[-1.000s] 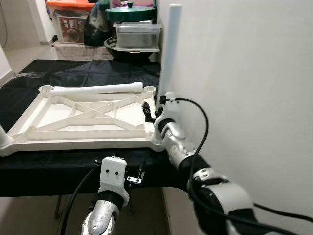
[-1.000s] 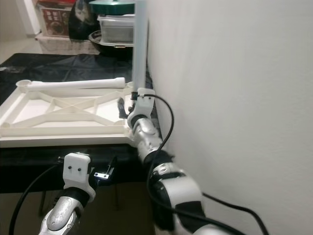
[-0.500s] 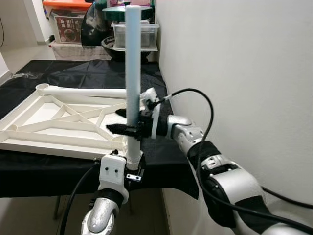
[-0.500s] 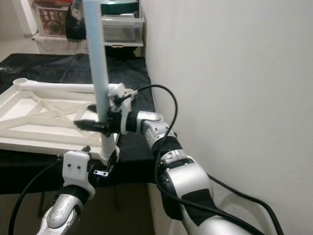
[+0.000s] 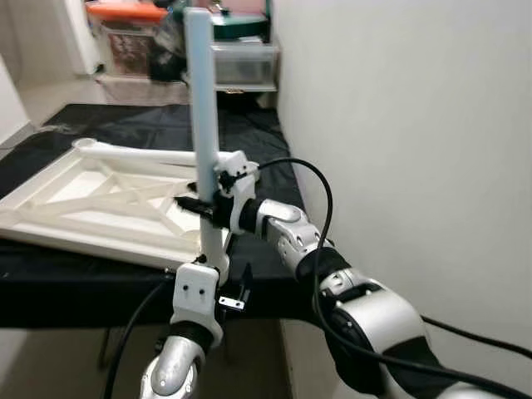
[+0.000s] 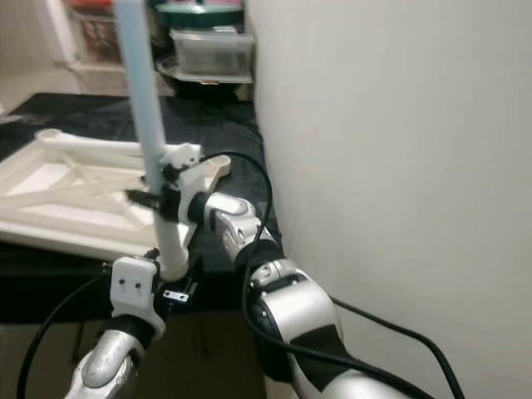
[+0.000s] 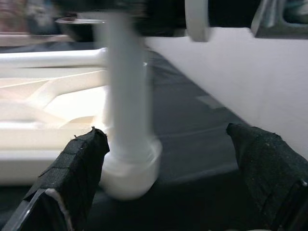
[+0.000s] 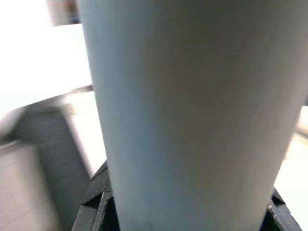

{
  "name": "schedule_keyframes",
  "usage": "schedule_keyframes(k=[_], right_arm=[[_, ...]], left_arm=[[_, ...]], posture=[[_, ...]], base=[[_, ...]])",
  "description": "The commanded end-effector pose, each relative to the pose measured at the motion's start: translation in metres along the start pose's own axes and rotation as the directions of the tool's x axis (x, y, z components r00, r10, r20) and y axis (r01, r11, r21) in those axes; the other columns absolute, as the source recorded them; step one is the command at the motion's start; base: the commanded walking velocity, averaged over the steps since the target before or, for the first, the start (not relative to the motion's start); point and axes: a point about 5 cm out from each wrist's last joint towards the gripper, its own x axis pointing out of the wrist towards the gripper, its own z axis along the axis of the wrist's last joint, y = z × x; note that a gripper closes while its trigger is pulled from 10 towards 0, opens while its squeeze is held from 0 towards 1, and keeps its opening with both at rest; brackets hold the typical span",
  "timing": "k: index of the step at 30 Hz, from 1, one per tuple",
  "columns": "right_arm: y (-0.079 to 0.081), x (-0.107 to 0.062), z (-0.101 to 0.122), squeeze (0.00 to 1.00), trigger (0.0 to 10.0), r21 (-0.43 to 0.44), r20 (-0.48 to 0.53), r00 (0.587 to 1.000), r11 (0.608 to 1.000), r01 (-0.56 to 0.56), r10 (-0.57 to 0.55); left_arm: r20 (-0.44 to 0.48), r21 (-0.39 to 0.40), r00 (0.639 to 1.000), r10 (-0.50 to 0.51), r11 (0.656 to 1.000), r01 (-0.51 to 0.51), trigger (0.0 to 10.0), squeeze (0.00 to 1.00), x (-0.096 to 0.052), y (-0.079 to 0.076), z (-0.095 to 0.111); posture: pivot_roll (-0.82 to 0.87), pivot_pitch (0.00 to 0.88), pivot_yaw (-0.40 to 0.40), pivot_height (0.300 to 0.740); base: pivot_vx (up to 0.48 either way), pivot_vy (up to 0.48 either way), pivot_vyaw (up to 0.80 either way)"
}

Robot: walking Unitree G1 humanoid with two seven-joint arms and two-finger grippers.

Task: Building children table

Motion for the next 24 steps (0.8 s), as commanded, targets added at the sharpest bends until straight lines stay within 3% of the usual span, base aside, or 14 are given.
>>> schedule_keyframes(k=[1, 2, 3, 6, 7, 10, 12, 13, 14, 16, 17, 21, 22, 24], right_arm=[[-0.028, -0.01, -0.009, 0.0, 0.0, 0.067, -0.041, 0.964, 0.962, 0.265, -0.263], [-0.042, -0.016, -0.012, 0.0, 0.0, 0.074, -0.044, 0.913, 0.91, 0.407, -0.405], [-0.042, -0.016, -0.012, 0.0, 0.0, 0.074, -0.044, 0.913, 0.91, 0.407, -0.405], [-0.055, -0.025, -0.015, 0.0, 0.0, 0.102, -0.048, 0.837, 0.831, 0.547, -0.545], [-0.061, -0.032, -0.023, 0.0, 0.0, 0.148, -0.073, 0.745, 0.731, 0.666, -0.664], [-0.056, -0.033, -0.029, 0.0, 0.0, 0.166, -0.098, 0.691, 0.673, 0.72, -0.716], [-0.052, -0.031, -0.031, 0.0, 0.0, 0.173, -0.107, 0.694, 0.674, 0.718, -0.712], [-0.045, -0.027, -0.032, 0.0, 2.1, 0.194, -0.116, 0.721, 0.696, 0.691, -0.683], [-0.038, -0.023, -0.031, 0.0, 10.0, 0.199, -0.099, 0.752, 0.727, 0.657, -0.652], [-0.034, -0.021, -0.029, 0.0, 10.0, 0.2, -0.085, 0.771, 0.747, 0.633, -0.631], [-0.028, -0.017, -0.024, 1.0, 10.0, 0.225, -0.051, 0.811, 0.784, 0.578, -0.583], [-0.022, -0.012, -0.01, 1.0, 10.0, 0.225, 0.036, 0.856, 0.838, 0.496, -0.516], [-0.019, -0.009, -0.006, 0.0, 10.0, 0.254, 0.052, 0.888, 0.866, 0.431, -0.457], [-0.017, -0.007, -0.004, 0.0, 10.0, 0.298, 0.059, 0.919, 0.885, 0.357, -0.39]], left_arm=[[-0.008, 0.004, 1.0, -0.001, 1.0, 0.001, 10.0, 0.0, -0.001, 0.0, -0.002], [-0.008, 0.004, 1.0, -0.002, 1.0, 0.003, 10.0, 0.0, -0.001, -0.001, -0.003], [-0.008, 0.004, 1.0, -0.002, 1.0, 0.003, 10.0, 0.0, -0.001, -0.001, -0.003], [-0.009, 0.005, 1.0, -0.003, 1.0, 0.003, 10.0, 0.0, -0.001, -0.001, -0.003], [-0.01, 0.005, 1.0, -0.004, 1.0, 0.004, 10.0, 0.0, -0.001, -0.001, -0.003], [-0.01, 0.005, 1.0, -0.005, 1.0, 0.005, 10.0, 0.0, -0.001, -0.001, -0.003], [-0.01, 0.004, 1.0, -0.006, 1.0, 0.006, 10.0, 0.0, -0.001, -0.001, -0.003], [-0.01, 0.004, 1.0, -0.007, 1.0, 0.007, 10.0, 0.0, -0.001, -0.001, -0.003], [-0.01, 0.004, 1.0, -0.007, 1.0, 0.007, 10.0, 0.0, -0.001, -0.001, -0.003], [-0.011, 0.005, 1.0, -0.007, 1.0, 0.007, 10.0, 0.0, -0.001, -0.001, -0.003], [-0.01, 0.005, 1.0, -0.007, 1.0, 0.007, 10.0, 0.0, -0.001, -0.001, -0.003], [-0.009, 0.006, 1.0, -0.005, 1.0, 0.005, 10.0, 0.0, -0.001, -0.001, -0.003], [-0.01, 0.006, 1.0, -0.005, 1.0, 0.005, 10.0, 0.0, -0.001, -0.001, -0.003], [-0.009, 0.006, 1.0, -0.005, 1.0, 0.005, 10.0, 0.0, -0.001, -0.001, -0.003]], posture=[[0.03, 0.0, -0.084, 0.74], [0.03, 0.0, -0.084, 0.74], [0.03, 0.0, -0.084, 0.74], [0.02, 0.0, -0.082, 0.74], [0.02, 0.0, -0.082, 0.74], [0.02, 0.0, -0.082, 0.74], [0.02, 0.0, -0.082, 0.74], [0.02, 0.0, -0.077, 0.74], [0.02, 0.0, -0.077, 0.74], [0.02, 0.0, -0.077, 0.74], [0.02, 0.0, -0.077, 0.74], [0.02, 0.0, -0.077, 0.74], [0.02, 0.0, -0.071, 0.74], [0.02, 0.0, -0.071, 0.74]], base=[[0.0, 0.0, 0.0], [0.0, 0.0, 0.0], [0.0, 0.0, 0.0], [0.0, 0.0, 0.0], [0.0, 0.0, 0.0], [0.0, 0.0, 0.0], [0.0, 0.0, 0.0], [0.0, 0.0, 0.0], [0.0, 0.0, 0.0], [0.0, 0.0, 0.0], [0.0, 0.0, 0.0], [0.0, 0.0, 0.0], [0.0, 0.0, 0.0], [0.0, 0.0, 0.0]])
